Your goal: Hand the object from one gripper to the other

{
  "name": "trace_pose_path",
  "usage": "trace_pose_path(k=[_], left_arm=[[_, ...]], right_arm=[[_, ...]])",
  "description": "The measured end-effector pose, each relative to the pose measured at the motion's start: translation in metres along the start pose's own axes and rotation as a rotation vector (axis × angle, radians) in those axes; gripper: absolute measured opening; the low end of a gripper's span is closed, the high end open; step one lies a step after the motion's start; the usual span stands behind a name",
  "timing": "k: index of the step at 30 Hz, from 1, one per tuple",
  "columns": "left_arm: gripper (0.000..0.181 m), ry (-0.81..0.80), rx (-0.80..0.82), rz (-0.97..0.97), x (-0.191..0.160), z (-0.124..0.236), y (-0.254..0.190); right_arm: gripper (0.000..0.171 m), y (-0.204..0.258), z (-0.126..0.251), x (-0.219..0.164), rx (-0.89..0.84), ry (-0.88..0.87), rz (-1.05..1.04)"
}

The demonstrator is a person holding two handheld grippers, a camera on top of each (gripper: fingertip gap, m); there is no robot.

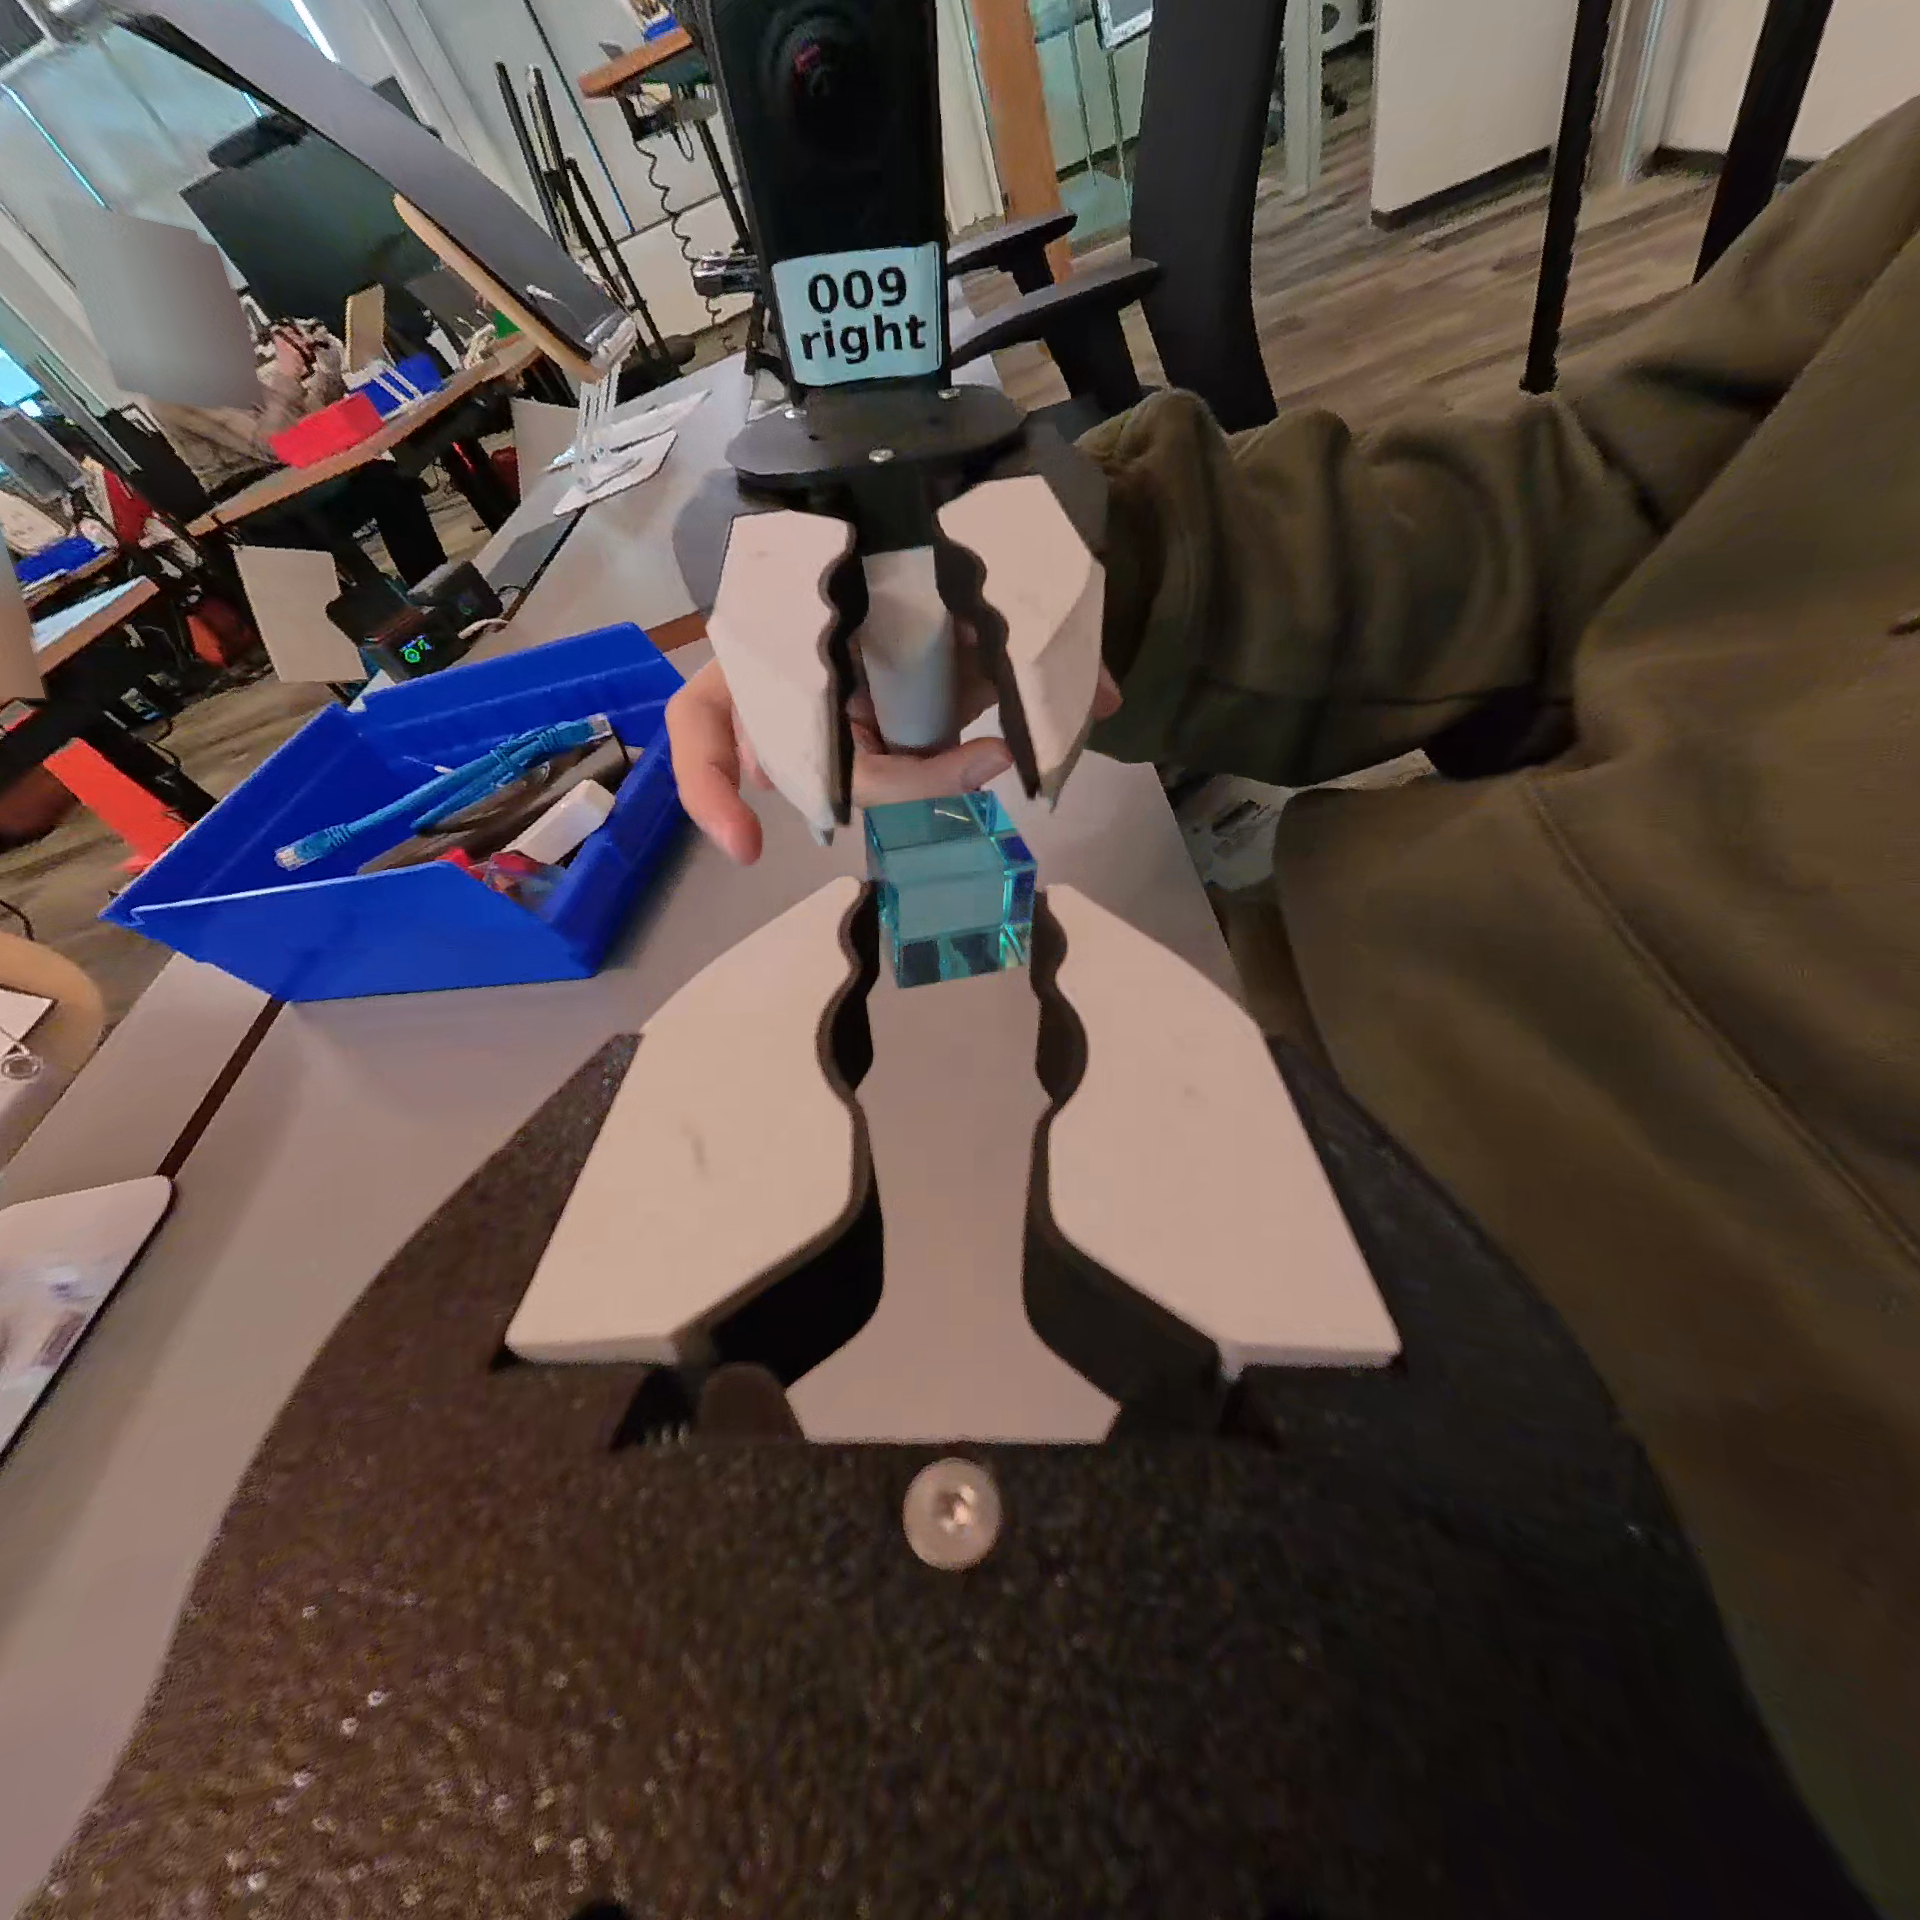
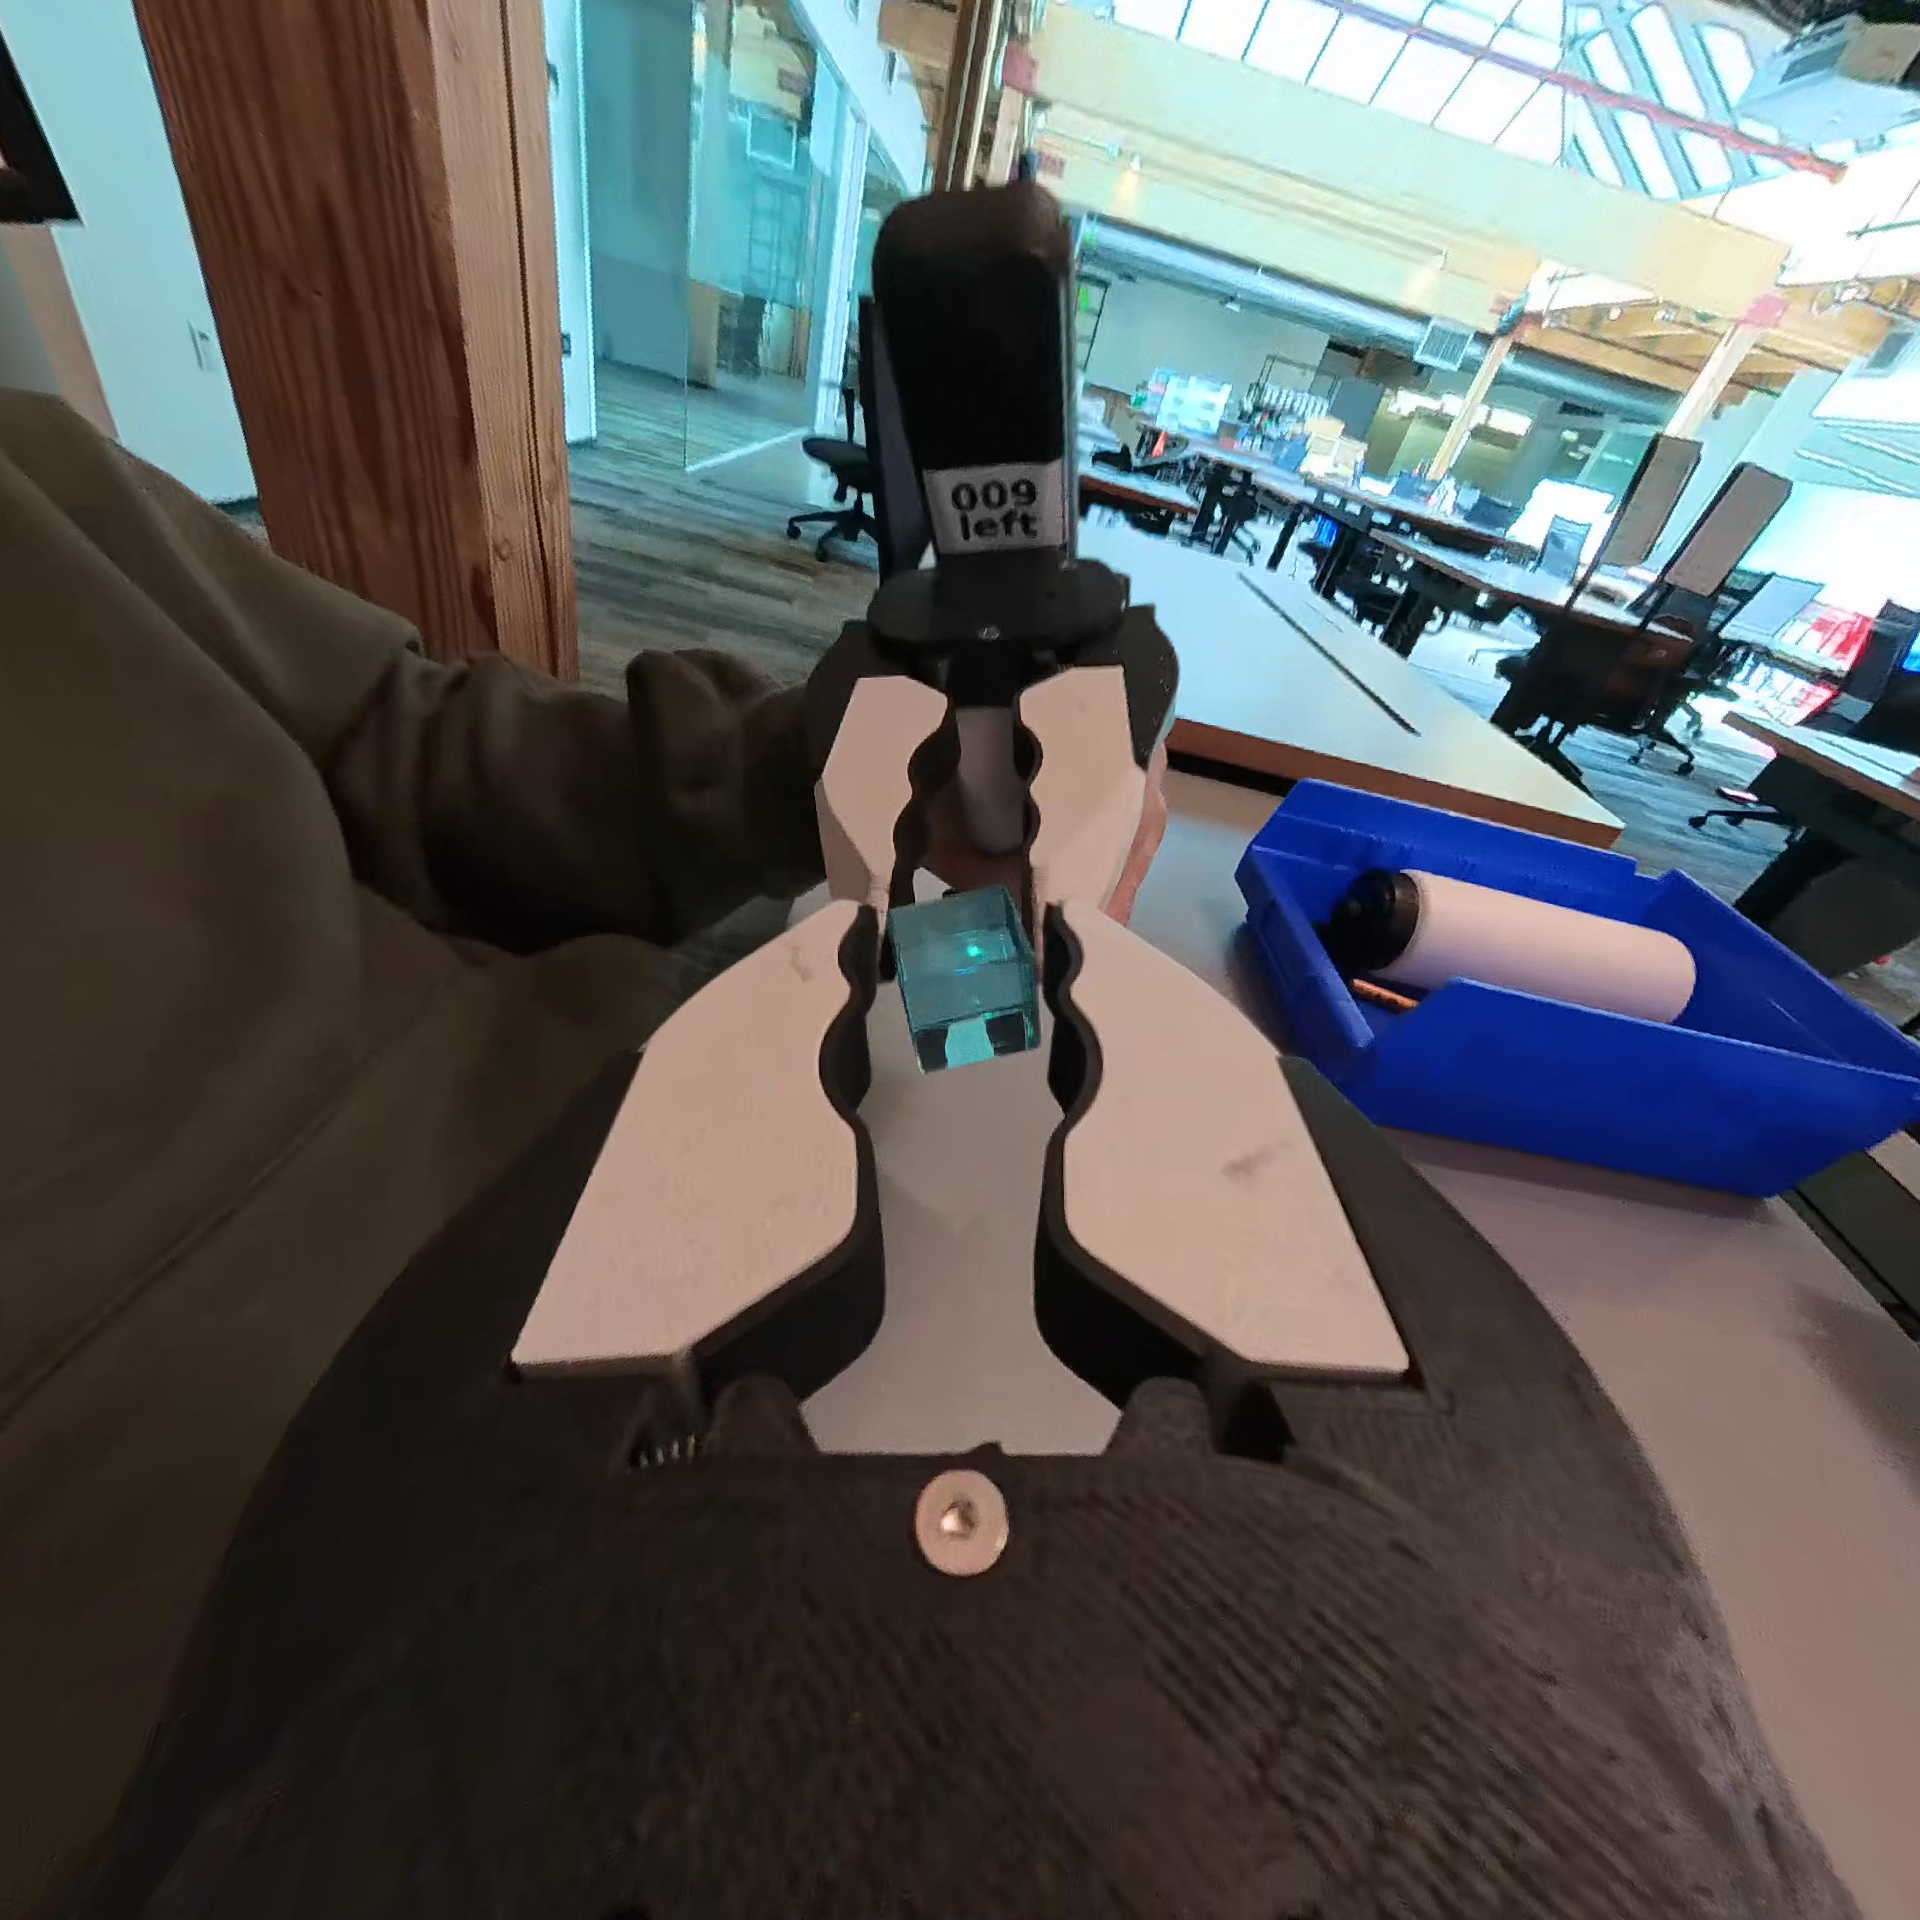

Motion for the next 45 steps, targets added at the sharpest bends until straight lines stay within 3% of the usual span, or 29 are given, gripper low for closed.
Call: trace_pose_path(k=[9,12,14,18,20,23,27,30,34,36,38,42,45], left_arm=[[0.027,-0.060,-0.009,0.055,0.001,0.006,0.003],[0.025,-0.147,0.181,-0.011,0.004,0.011,0.010],[0.033,-0.190,0.314,-0.066,0.006,0.011,0.014],[0.047,-0.223,0.602,-0.314,0.011,0.005,0.015],[0.045,-0.259,0.752,-0.482,0.014,0.001,0.010],[0.045,-0.243,0.879,-0.566,0.012,-0.006,0.009],[0.042,-0.281,0.974,-0.624,0.012,-0.010,0.005],[0.027,-0.302,1.034,-0.689,0.015,-0.007,0.000],[0.026,-0.287,0.994,-0.652,0.017,-0.005,0.001],[0.026,-0.267,0.920,-0.555,0.019,-0.002,0.005],[0.025,-0.245,0.733,-0.409,0.021,0.002,0.008],[0.026,-0.161,0.299,-0.122,0.019,0.015,0.007],[0.026,-0.138,0.122,-0.014,0.013,0.020,0.005]], right_arm=[[0.026,-0.001,-0.005,-0.004,-0.047,0.074,0.120],[0.026,-0.012,-0.005,-0.002,-0.195,0.072,0.103],[0.026,-0.023,-0.004,0.000,-0.356,0.055,0.036],[0.026,-0.034,-0.002,0.002,-0.553,-0.148,-0.295],[0.026,-0.035,-0.002,0.002,-0.543,-0.284,-0.465],[0.026,-0.032,-0.006,0.005,-0.454,-0.454,-0.638],[0.025,-0.025,-0.019,0.006,-0.356,-0.518,-0.748],[0.026,-0.022,-0.025,0.006,-0.320,-0.565,-0.810],[0.025,-0.025,-0.023,0.004,-0.287,-0.541,-0.765],[0.040,-0.027,-0.018,0.002,-0.293,-0.439,-0.596],[0.056,-0.028,-0.010,0.003,-0.308,-0.339,-0.411],[0.055,-0.017,0.002,0.011,-0.215,-0.177,-0.105],[0.050,-0.006,-0.001,0.010,-0.141,-0.069,0.030]])
Point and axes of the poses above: each gripper's, where its closed fingertips meet, z back along the fingers, x out of its top, y = z × x across the jaws, the point moved 8 cm from there along z, back along the fingers, and after that the axes turned 9 degrees about z, right-handed, at the moved point
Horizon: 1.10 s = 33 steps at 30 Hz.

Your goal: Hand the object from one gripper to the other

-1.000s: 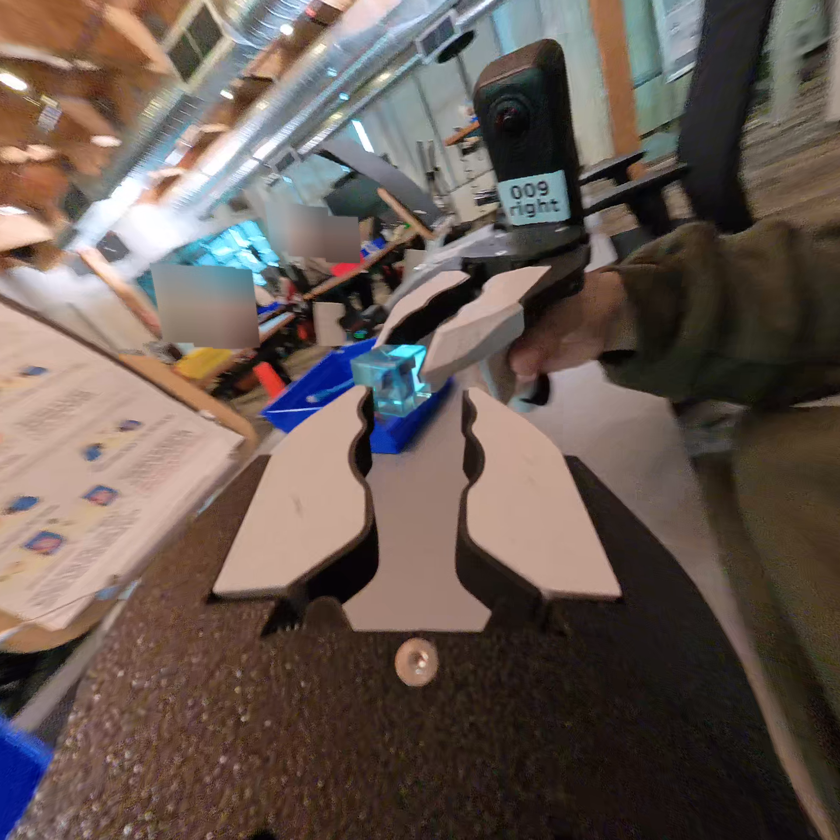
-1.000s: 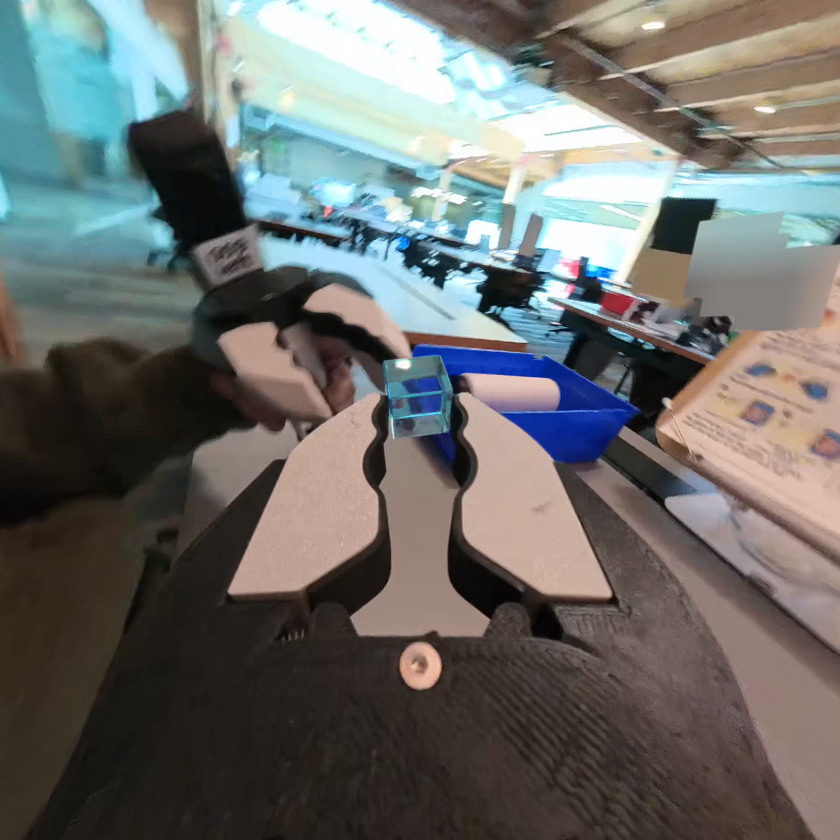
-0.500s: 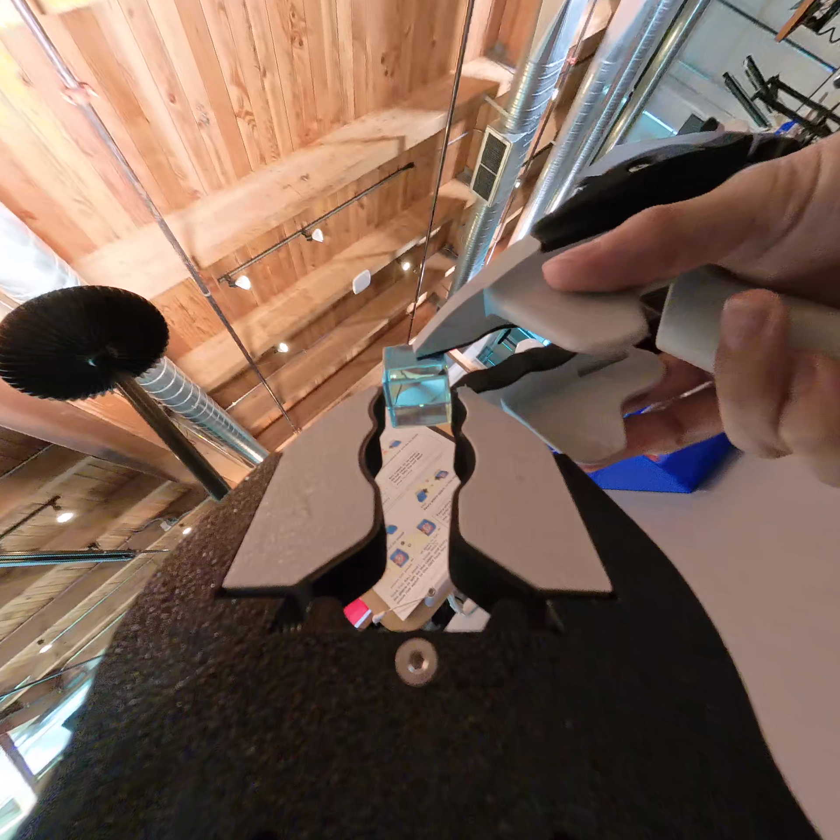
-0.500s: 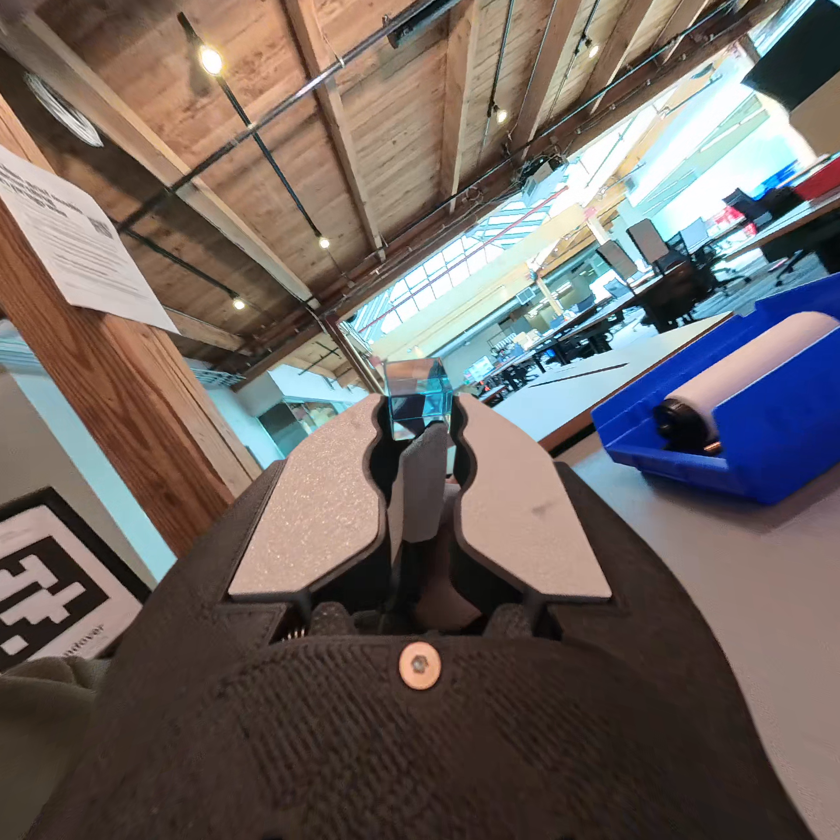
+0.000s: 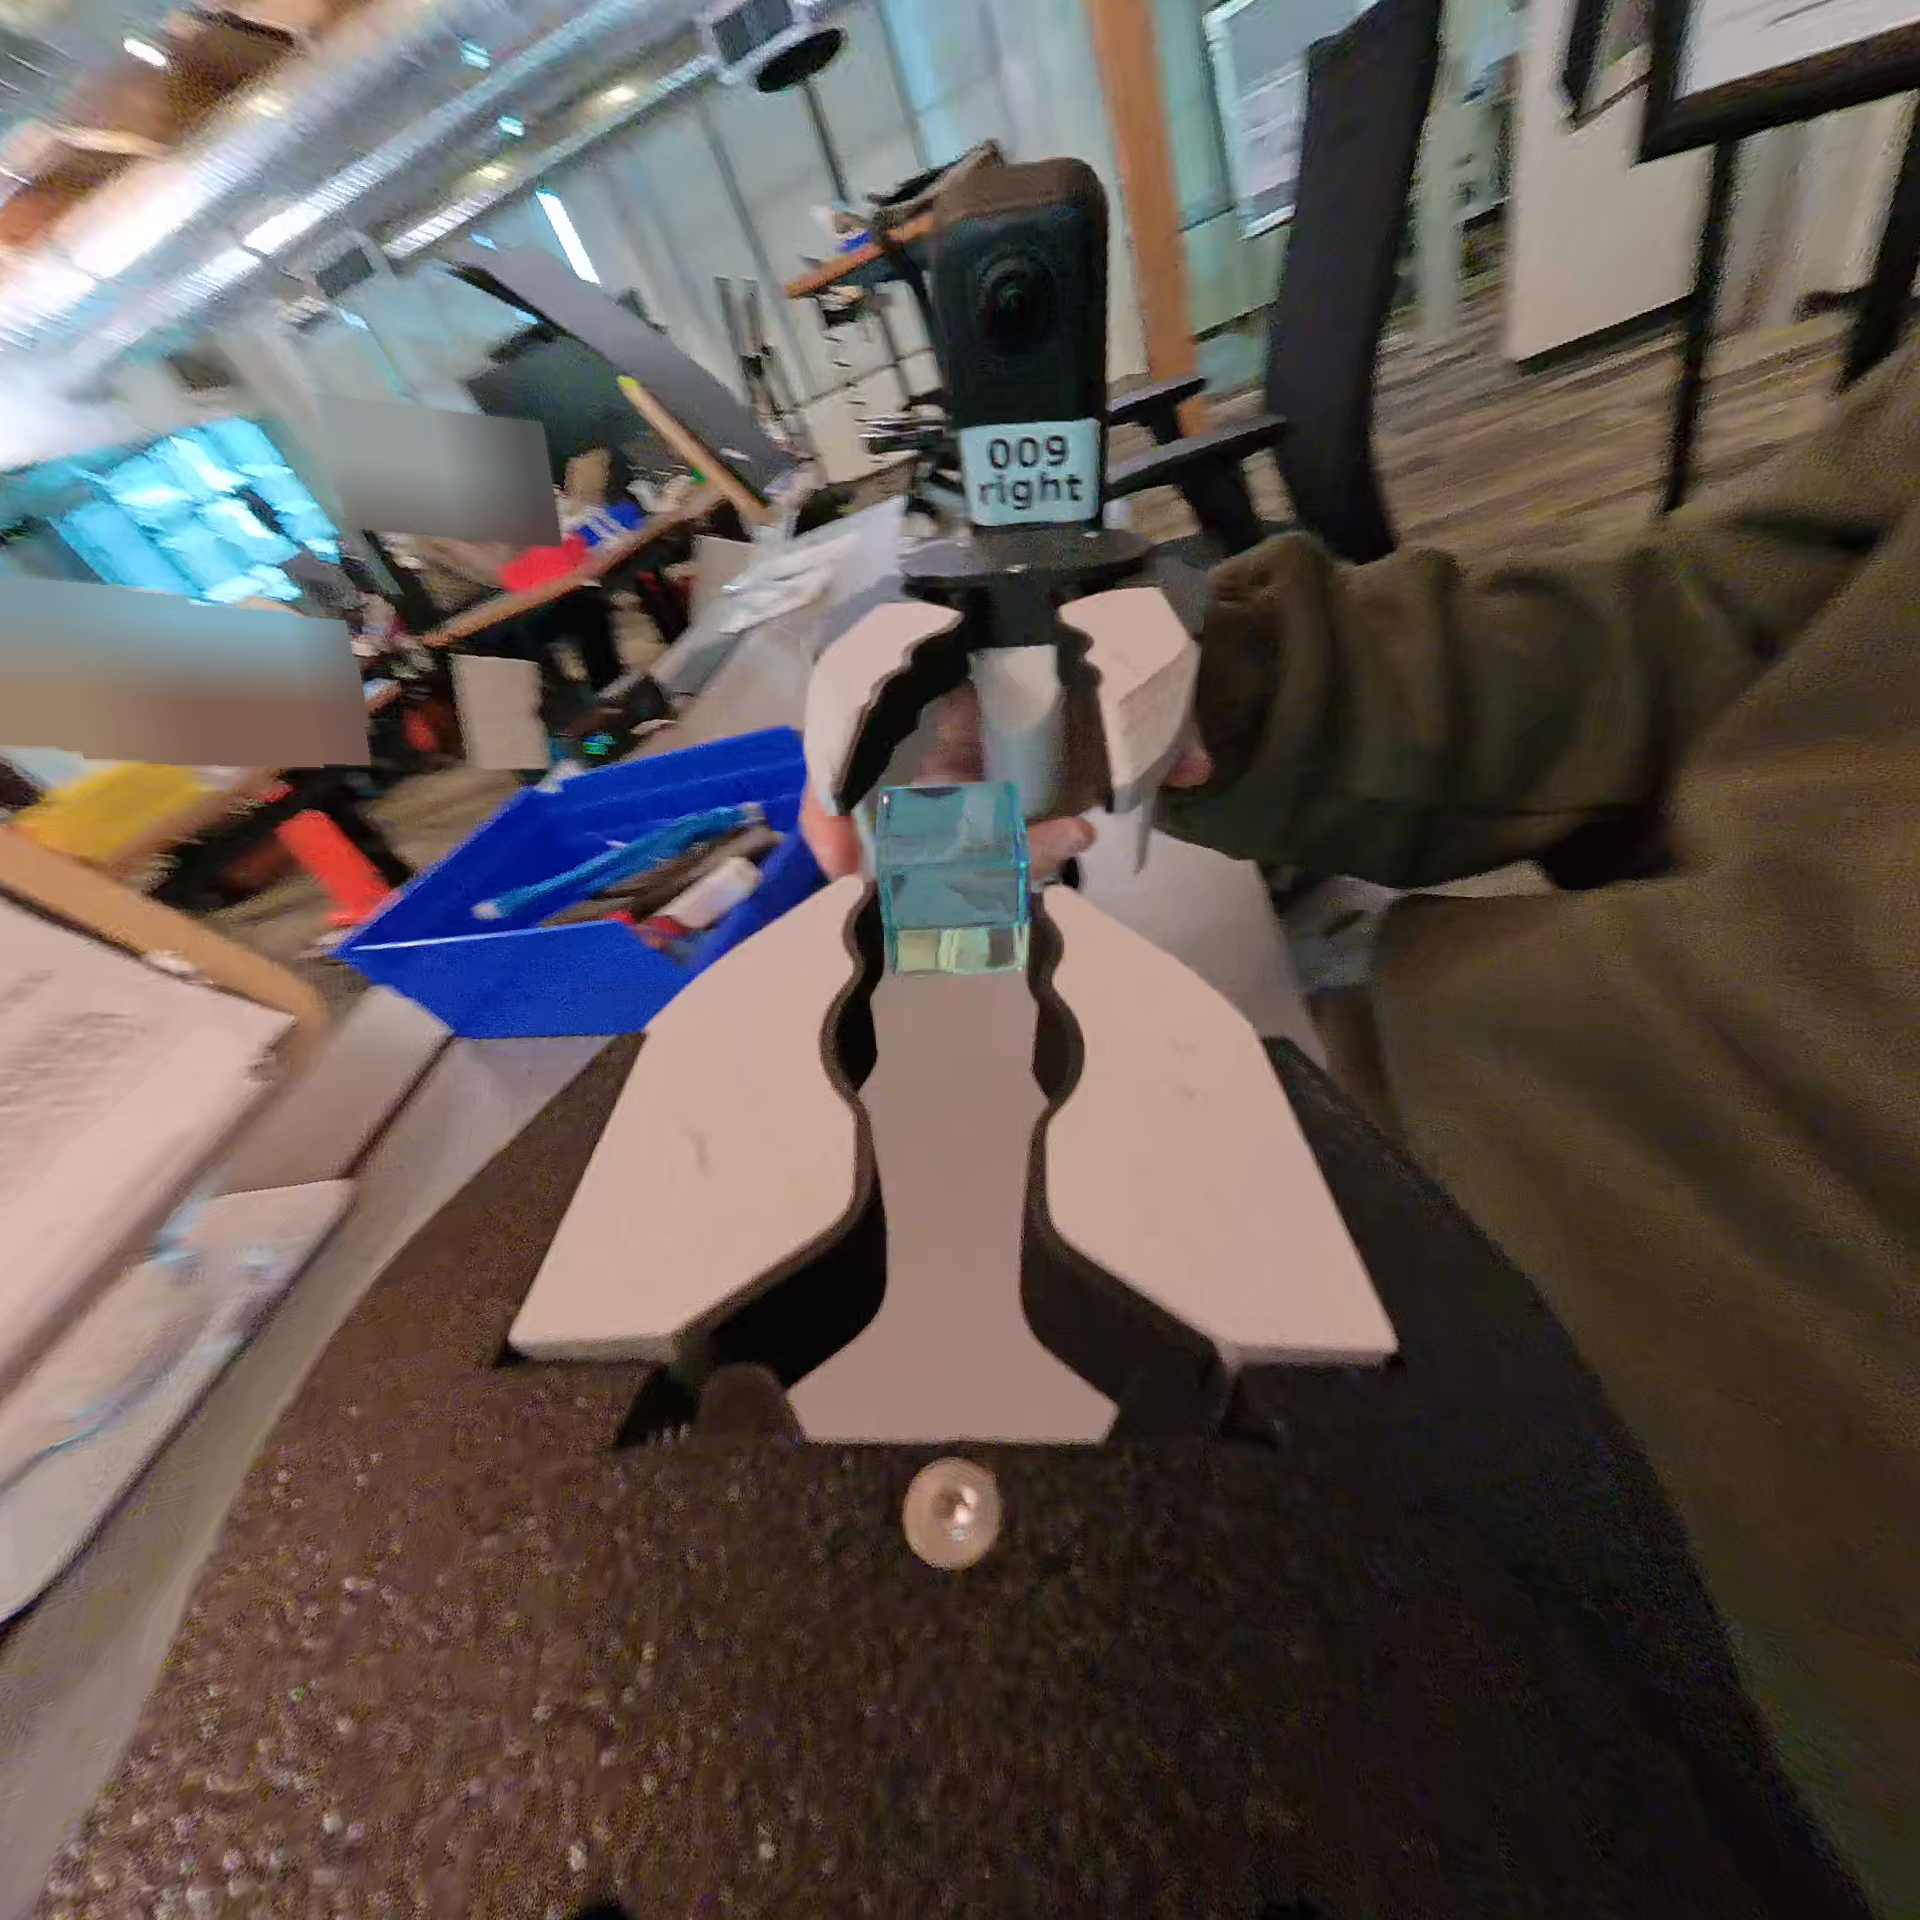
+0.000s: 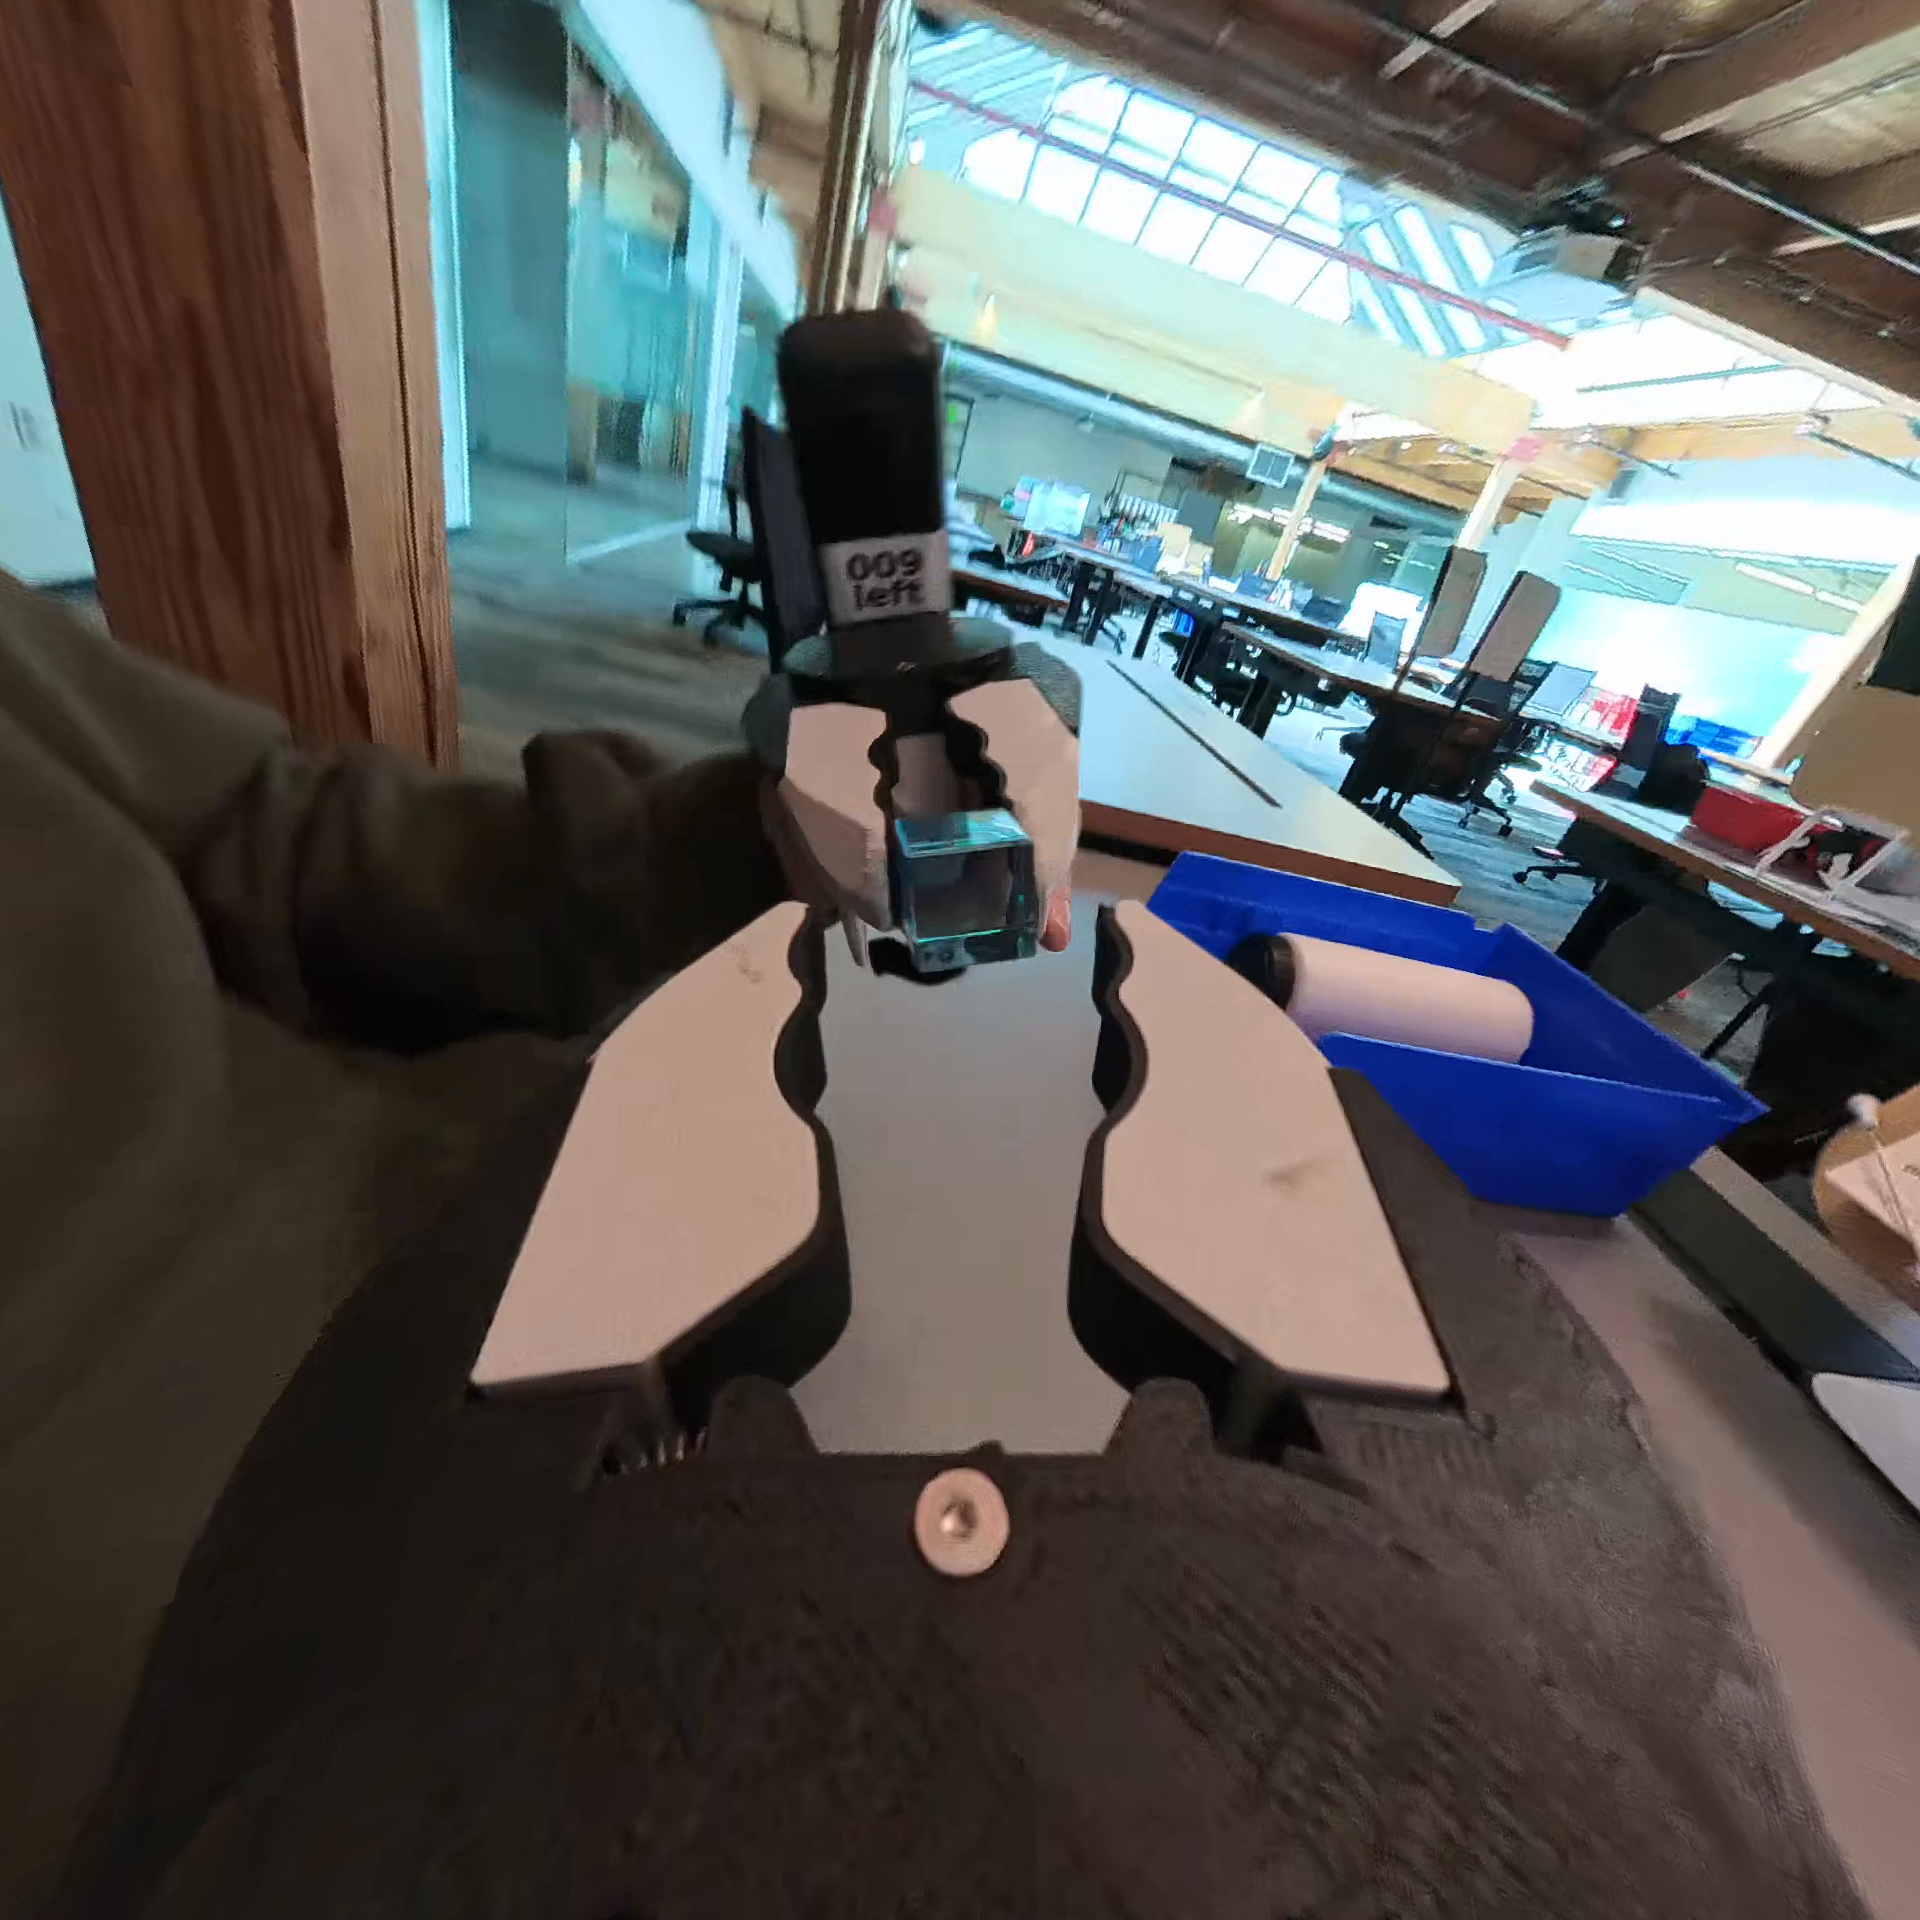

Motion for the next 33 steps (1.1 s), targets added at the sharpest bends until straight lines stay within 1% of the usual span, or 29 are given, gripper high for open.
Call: trace_pose_path(k=[2,4,7,11,12,14,16,17,19,20,23,26,28,30,32,33], left_arm=[[0.026,0.014,-0.083,0.035,-0.003,-0.001,-0.003],[0.026,0.043,-0.120,0.044,-0.007,-0.004,-0.005],[0.026,0.082,-0.115,0.032,-0.011,-0.009,-0.005],[0.026,0.093,-0.082,0.043,-0.012,-0.009,-0.002],[0.026,0.079,-0.053,0.044,-0.011,-0.009,0.000],[0.028,0.024,0.072,0.010,-0.009,-0.010,0.005],[0.030,-0.057,0.228,-0.100,-0.006,-0.010,0.009],[0.034,-0.092,0.284,-0.166,-0.005,-0.010,0.008],[0.039,-0.136,0.395,-0.295,-0.002,-0.014,0.006],[0.042,-0.160,0.457,-0.374,-0.001,-0.016,0.004],[0.046,-0.179,0.605,-0.579,0.000,-0.021,-0.001],[0.044,-0.199,0.709,-0.611,-0.001,-0.024,-0.002],[0.044,-0.237,0.733,-0.580,-0.001,-0.028,-0.004],[0.042,-0.246,0.760,-0.591,-0.002,-0.034,-0.009],[0.040,-0.245,0.818,-0.612,-0.002,-0.039,-0.012],[0.035,-0.253,0.859,-0.617,-0.001,-0.040,-0.013]], right_arm=[[0.044,0.003,-0.005,0.000,0.011,0.017,0.020],[0.037,0.005,-0.008,0.000,0.025,0.013,0.014],[0.026,0.008,-0.011,-0.005,0.079,0.064,-0.009],[0.026,0.004,-0.012,-0.005,0.054,0.091,-0.017],[0.026,0.002,-0.013,-0.004,0.024,0.076,-0.028],[0.026,-0.005,-0.014,-0.002,-0.089,0.060,-0.037],[0.026,-0.015,-0.011,0.000,-0.251,0.028,-0.065],[0.026,-0.019,-0.009,0.001,-0.332,-0.005,-0.118],[0.026,-0.025,-0.006,0.002,-0.415,-0.115,-0.297],[0.026,-0.026,-0.004,0.002,-0.424,-0.180,-0.406],[0.027,-0.026,-0.006,-0.001,-0.312,-0.316,-0.703],[0.026,-0.026,-0.006,-0.001,-0.280,-0.493,-0.863],[0.025,-0.023,-0.010,-0.003,-0.285,-0.560,-0.924],[0.025,-0.018,-0.017,-0.004,-0.251,-0.589,-0.940],[0.026,-0.014,-0.023,-0.005,-0.247,-0.629,-0.967],[0.026,-0.012,-0.024,-0.005,-0.246,-0.651,-0.975]])
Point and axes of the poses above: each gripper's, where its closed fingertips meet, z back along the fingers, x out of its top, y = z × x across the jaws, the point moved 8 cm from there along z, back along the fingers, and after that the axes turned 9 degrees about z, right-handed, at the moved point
